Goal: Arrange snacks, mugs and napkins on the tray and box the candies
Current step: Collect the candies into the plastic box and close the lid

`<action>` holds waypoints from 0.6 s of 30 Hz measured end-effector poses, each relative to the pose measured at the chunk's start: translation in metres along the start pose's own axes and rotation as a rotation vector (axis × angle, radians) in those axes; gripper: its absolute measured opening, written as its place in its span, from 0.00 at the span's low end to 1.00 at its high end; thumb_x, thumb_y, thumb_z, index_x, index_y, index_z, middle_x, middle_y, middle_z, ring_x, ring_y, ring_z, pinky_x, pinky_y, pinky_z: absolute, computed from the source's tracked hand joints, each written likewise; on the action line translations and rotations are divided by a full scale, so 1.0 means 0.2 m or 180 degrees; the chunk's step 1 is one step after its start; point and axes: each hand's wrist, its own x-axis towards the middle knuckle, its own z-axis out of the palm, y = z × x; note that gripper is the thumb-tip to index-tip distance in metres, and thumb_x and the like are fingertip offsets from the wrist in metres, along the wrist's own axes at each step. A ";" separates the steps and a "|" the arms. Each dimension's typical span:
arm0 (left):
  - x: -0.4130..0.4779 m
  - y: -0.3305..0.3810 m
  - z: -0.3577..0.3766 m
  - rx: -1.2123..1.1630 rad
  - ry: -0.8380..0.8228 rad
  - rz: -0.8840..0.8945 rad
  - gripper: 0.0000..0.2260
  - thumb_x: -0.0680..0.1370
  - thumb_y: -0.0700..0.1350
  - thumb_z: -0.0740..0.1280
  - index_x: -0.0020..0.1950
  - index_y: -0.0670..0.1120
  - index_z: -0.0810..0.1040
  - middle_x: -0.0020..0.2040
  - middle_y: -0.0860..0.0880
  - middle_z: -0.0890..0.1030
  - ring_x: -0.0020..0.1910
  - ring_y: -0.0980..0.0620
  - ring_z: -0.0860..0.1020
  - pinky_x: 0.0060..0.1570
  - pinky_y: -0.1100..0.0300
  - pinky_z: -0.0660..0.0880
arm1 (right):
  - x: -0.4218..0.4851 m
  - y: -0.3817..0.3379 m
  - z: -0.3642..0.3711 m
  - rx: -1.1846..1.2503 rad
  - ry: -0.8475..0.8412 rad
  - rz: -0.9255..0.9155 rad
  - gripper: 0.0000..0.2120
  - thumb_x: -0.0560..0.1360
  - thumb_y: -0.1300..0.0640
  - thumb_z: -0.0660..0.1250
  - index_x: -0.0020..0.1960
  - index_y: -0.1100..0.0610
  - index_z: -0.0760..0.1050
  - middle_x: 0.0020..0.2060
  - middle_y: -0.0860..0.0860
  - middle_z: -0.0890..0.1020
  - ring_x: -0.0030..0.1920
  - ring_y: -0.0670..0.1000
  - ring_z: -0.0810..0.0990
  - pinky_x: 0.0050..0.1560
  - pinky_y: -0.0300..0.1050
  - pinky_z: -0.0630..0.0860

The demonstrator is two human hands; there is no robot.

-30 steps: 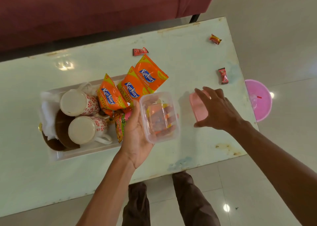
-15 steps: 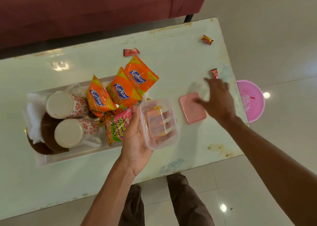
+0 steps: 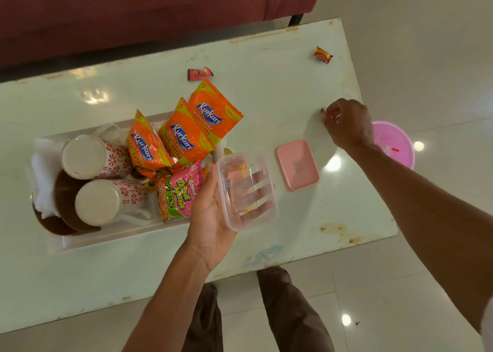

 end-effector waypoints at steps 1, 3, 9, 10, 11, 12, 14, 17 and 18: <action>0.00 0.00 -0.01 -0.0016 0.0020 -0.0013 0.32 0.78 0.63 0.60 0.77 0.47 0.68 0.71 0.36 0.75 0.70 0.32 0.74 0.63 0.38 0.76 | -0.01 -0.01 -0.02 0.0142 -0.0045 -0.0076 0.12 0.76 0.56 0.70 0.56 0.61 0.81 0.52 0.58 0.84 0.50 0.58 0.82 0.52 0.52 0.78; 0.00 0.00 -0.01 0.0000 0.0067 -0.0015 0.30 0.79 0.64 0.58 0.77 0.48 0.69 0.71 0.37 0.76 0.70 0.33 0.74 0.64 0.38 0.75 | -0.07 -0.08 -0.08 0.0735 -0.0060 -0.0238 0.11 0.74 0.59 0.74 0.54 0.63 0.82 0.49 0.57 0.86 0.45 0.51 0.83 0.50 0.42 0.79; 0.00 0.04 -0.04 0.0160 0.0254 0.0058 0.22 0.84 0.60 0.52 0.64 0.55 0.82 0.61 0.46 0.84 0.60 0.41 0.81 0.62 0.41 0.76 | -0.52 -0.48 -0.42 0.1888 -0.0610 -0.1352 0.14 0.67 0.50 0.78 0.50 0.51 0.82 0.43 0.43 0.86 0.44 0.42 0.84 0.44 0.34 0.79; -0.01 0.05 -0.04 0.0231 0.0252 0.0048 0.22 0.85 0.60 0.51 0.64 0.55 0.82 0.61 0.46 0.84 0.60 0.41 0.81 0.61 0.41 0.76 | -0.60 -0.54 -0.45 0.1817 -0.0788 -0.1623 0.13 0.66 0.49 0.78 0.49 0.51 0.82 0.43 0.43 0.85 0.44 0.43 0.84 0.45 0.35 0.79; -0.02 0.05 -0.04 0.0288 0.0247 0.0048 0.22 0.85 0.60 0.51 0.66 0.54 0.81 0.61 0.45 0.84 0.59 0.41 0.82 0.59 0.41 0.77 | -0.66 -0.59 -0.47 0.1689 -0.0941 -0.1841 0.13 0.67 0.51 0.79 0.49 0.51 0.82 0.43 0.43 0.85 0.44 0.44 0.84 0.44 0.35 0.78; -0.02 0.06 -0.04 0.0342 0.0225 0.0053 0.22 0.85 0.60 0.51 0.68 0.54 0.79 0.62 0.44 0.83 0.59 0.42 0.82 0.58 0.40 0.78 | -0.71 -0.64 -0.46 0.1509 -0.1065 -0.1997 0.12 0.67 0.53 0.79 0.49 0.52 0.82 0.42 0.43 0.84 0.43 0.44 0.83 0.44 0.36 0.77; -0.04 0.06 -0.03 0.0430 0.0171 0.0045 0.21 0.85 0.61 0.51 0.66 0.57 0.80 0.63 0.45 0.83 0.61 0.42 0.82 0.57 0.40 0.78 | -0.77 -0.70 -0.40 0.1019 -0.1194 -0.2142 0.11 0.69 0.56 0.79 0.50 0.52 0.82 0.42 0.45 0.84 0.42 0.45 0.80 0.44 0.39 0.76; -0.07 0.05 -0.03 0.0419 0.0247 -0.0037 0.23 0.82 0.63 0.55 0.71 0.55 0.76 0.67 0.43 0.81 0.66 0.40 0.80 0.56 0.39 0.78 | -0.81 -0.75 -0.29 0.0127 -0.0810 -0.2316 0.08 0.72 0.59 0.74 0.51 0.54 0.82 0.42 0.50 0.83 0.45 0.52 0.77 0.40 0.49 0.75; -0.08 0.05 -0.03 0.0417 0.0282 -0.0064 0.26 0.79 0.64 0.57 0.73 0.53 0.74 0.68 0.42 0.80 0.65 0.40 0.80 0.57 0.39 0.78 | -0.82 -0.77 -0.25 -0.0100 -0.0654 -0.2352 0.07 0.74 0.60 0.72 0.51 0.55 0.82 0.42 0.51 0.83 0.46 0.54 0.77 0.41 0.50 0.75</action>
